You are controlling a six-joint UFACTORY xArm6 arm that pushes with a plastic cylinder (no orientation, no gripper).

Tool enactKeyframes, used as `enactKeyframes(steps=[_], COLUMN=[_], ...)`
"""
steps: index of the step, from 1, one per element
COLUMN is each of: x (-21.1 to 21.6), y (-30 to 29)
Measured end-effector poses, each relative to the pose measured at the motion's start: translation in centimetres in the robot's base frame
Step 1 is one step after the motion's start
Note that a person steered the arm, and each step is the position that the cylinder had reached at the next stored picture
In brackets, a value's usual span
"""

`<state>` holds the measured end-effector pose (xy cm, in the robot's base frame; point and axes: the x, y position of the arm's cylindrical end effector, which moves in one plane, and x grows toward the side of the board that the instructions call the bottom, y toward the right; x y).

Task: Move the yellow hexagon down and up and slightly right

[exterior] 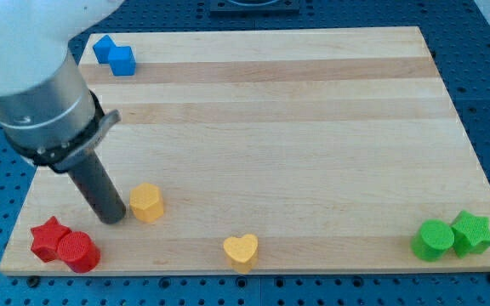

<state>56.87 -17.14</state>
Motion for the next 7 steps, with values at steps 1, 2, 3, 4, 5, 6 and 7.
enactKeyframes(steps=[1, 2, 3, 4, 5, 6, 7], x=[1.7, 1.7, -1.0, -4.0, -4.0, -2.4, -2.1], y=[1.1, 1.1, 0.8, 0.7, 0.7, 7.7, 8.7])
